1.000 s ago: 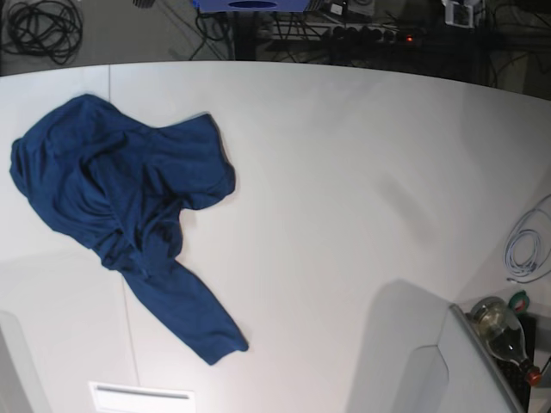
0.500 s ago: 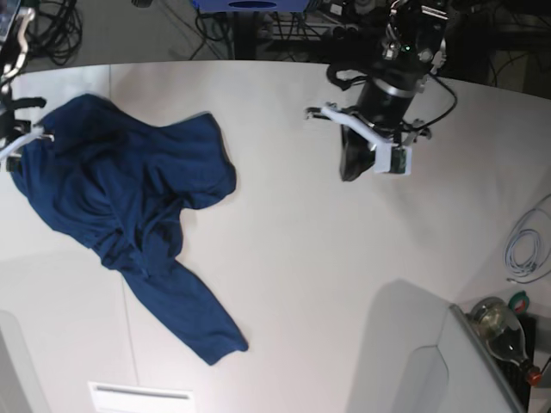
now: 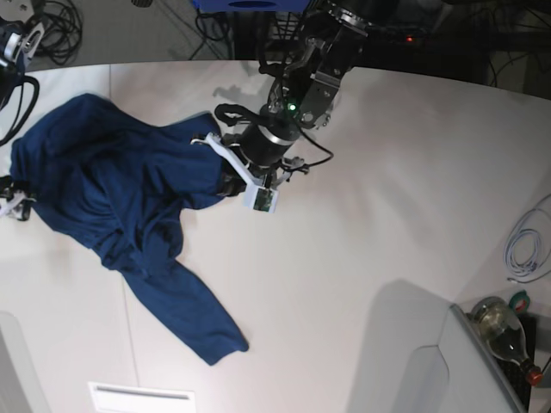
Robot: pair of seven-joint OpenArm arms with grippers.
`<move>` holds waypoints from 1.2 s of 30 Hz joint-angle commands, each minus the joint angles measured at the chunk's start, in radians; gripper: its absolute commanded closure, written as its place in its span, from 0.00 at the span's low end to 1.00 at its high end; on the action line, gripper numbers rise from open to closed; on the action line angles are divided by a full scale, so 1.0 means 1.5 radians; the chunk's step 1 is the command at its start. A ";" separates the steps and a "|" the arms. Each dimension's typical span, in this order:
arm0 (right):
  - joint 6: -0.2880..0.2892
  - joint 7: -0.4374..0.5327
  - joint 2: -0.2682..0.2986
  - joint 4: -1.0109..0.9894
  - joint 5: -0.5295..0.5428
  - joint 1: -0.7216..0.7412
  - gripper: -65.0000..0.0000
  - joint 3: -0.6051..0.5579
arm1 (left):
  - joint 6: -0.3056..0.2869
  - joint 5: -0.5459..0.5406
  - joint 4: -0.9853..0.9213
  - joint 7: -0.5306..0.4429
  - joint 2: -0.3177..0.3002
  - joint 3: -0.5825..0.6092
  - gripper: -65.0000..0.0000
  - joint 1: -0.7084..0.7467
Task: Layout the t-shirt on the table in an organized manner, then fold the t-shirt properly
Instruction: 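Reach both grippers to the blue t-shirt and grasp its edges, then pull the grasped shirt edges apart to spread the blue t-shirt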
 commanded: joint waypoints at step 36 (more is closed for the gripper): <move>0.003 -0.060 -0.076 0.271 0.004 -0.116 0.83 -0.037 | 0.000 -0.003 0.075 -0.004 -0.064 -0.264 1.00 0.097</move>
